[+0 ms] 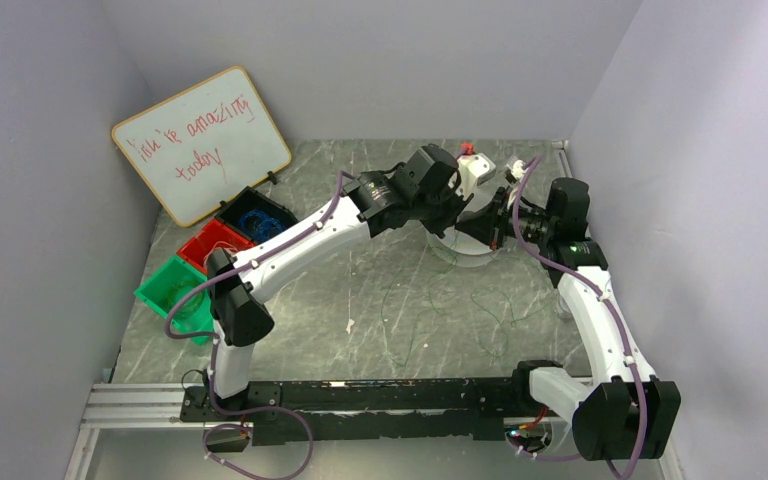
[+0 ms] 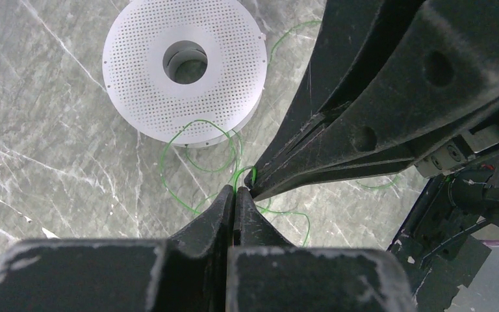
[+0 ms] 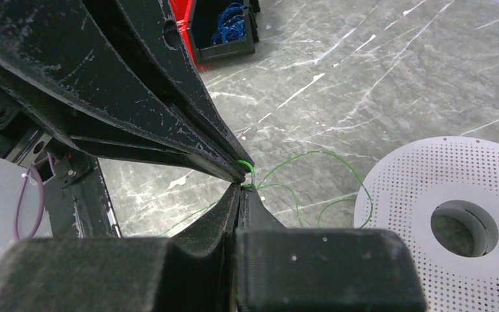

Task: Wrap the cables
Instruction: Pick up the cable at the center of the board.

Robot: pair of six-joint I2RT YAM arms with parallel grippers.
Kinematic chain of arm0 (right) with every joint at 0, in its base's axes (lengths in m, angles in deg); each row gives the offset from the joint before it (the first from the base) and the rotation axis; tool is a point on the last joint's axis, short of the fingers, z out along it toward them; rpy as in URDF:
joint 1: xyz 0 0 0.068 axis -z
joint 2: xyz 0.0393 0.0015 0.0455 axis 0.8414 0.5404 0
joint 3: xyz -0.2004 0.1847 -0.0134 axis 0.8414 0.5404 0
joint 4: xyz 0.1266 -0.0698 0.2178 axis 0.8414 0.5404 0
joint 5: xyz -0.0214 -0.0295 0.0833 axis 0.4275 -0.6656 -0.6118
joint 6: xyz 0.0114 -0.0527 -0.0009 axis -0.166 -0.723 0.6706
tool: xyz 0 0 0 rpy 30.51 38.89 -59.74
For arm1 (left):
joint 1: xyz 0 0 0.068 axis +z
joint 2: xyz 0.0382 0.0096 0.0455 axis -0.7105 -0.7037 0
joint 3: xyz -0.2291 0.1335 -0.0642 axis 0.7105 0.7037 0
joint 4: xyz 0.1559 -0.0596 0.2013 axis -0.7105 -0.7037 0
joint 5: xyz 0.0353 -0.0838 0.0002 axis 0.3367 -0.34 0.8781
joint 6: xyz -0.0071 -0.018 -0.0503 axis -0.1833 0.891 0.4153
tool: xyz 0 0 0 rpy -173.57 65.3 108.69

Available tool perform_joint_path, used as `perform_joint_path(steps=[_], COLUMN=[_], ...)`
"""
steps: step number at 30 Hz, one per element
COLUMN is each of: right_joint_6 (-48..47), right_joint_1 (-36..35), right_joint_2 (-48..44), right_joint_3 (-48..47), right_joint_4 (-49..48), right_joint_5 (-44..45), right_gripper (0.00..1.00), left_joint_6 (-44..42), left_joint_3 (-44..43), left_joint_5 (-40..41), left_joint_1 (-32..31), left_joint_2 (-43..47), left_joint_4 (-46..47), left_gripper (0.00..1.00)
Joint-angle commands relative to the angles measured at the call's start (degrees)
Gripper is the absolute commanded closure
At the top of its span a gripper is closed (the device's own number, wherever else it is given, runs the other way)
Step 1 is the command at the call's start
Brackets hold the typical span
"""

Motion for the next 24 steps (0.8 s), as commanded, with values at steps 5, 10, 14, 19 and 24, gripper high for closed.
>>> perform_joint_path(steps=[5,10,14,19,24], right_joint_6=[0.41,1.18,1.12,2.03,2.59], right_joint_1=[1.85,4.39,6.32,12.12,18.27], right_joint_2=[-2.19,-3.28,-3.72,-5.58,-8.43], right_joint_3=[-1.14,-1.2,-1.63,-2.09,-2.94], right_joint_4=[-3.39,-3.7,-2.89,-2.32,-1.57], right_joint_5=[-0.56,-0.99,-1.07,-2.52,-3.81], right_gripper=[1.0,1.0,1.0,1.0,1.0], left_joint_6=[-0.41,-0.43,0.41,-2.85,-16.04], left_joint_3=[0.61,1.22,-0.4,-1.71,9.57], left_joint_5=[-0.62,-1.12,-3.0,-1.87,6.58], left_joint_1=[-0.17,1.27,3.76,7.7,8.07], left_joint_2=[2.92,4.99,6.0,6.84,5.16], left_joint_4=[0.96,1.18,0.99,3.19,15.36], left_gripper=[0.94,0.74,0.45,0.1,0.06])
